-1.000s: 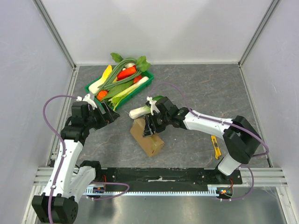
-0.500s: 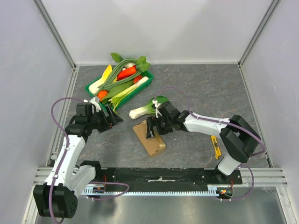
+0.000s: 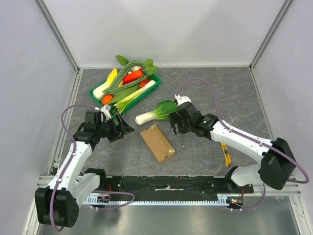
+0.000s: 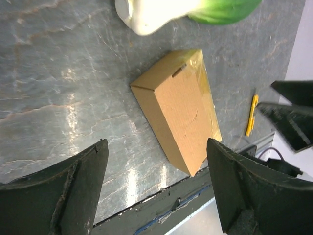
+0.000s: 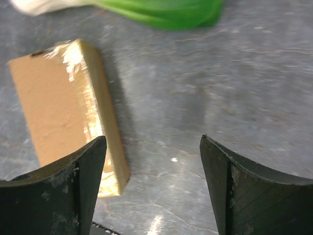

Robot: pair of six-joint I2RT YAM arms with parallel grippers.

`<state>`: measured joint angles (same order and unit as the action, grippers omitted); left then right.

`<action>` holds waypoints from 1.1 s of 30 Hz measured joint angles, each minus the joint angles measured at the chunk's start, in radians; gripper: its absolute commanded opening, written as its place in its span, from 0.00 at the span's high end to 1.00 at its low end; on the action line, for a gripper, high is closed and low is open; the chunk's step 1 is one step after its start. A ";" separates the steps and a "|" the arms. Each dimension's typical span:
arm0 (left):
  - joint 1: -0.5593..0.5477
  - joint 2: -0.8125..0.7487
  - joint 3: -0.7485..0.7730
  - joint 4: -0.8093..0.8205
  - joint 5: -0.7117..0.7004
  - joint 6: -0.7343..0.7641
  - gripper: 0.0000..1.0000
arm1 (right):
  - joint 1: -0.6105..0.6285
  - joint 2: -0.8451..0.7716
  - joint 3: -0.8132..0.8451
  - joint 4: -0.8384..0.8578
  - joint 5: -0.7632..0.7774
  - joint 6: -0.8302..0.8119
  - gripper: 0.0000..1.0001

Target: Unpack the express box

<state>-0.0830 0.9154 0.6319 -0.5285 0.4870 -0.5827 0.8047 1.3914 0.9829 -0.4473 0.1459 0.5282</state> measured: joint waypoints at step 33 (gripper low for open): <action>-0.323 0.352 0.009 0.266 -0.236 -0.161 0.24 | 0.131 0.023 -0.105 -0.012 -0.049 -0.018 0.31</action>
<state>-0.4061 1.2671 0.6407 -0.2626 0.2512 -0.7433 0.9356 1.4143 0.8780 -0.4591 0.0971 0.5106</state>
